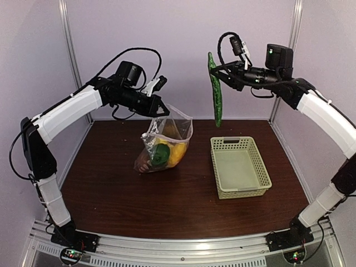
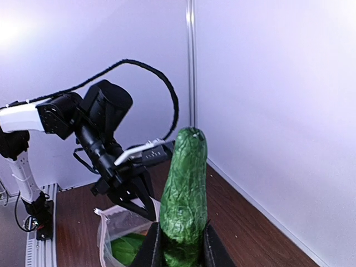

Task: Place the food in the zip-top bag and seal the zipper
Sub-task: Pick up the fake vegetable from the bin, then place the fake vegetable in the zipper food storage bag.

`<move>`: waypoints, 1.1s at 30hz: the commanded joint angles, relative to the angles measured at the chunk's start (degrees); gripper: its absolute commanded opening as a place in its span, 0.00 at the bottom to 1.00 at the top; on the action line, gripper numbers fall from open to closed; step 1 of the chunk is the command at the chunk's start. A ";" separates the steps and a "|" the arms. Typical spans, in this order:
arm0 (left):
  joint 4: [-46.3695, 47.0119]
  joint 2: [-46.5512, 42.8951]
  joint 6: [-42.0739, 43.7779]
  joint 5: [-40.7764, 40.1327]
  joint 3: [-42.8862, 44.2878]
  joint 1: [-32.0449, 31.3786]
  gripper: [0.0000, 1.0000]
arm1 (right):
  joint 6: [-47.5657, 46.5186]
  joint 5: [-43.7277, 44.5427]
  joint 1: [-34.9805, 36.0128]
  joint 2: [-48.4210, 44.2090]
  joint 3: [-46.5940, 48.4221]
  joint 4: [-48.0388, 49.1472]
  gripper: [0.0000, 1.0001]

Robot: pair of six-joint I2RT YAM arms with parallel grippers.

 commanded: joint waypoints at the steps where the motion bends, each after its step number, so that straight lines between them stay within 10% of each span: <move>1: 1.68 0.86 -3.88 3.76 3.31 0.11 0.05 | 7.37 -5.72 4.12 5.99 8.99 10.43 0.00; 22: -2.85 5.44 -4.64 6.52 11.44 0.44 0.05 | -10.73 -10.25 13.77 23.18 17.61 4.87 0.00; 33: -3.26 5.81 -3.98 7.57 11.29 0.73 0.05 | -26.01 -13.43 14.68 18.15 11.60 -7.37 0.53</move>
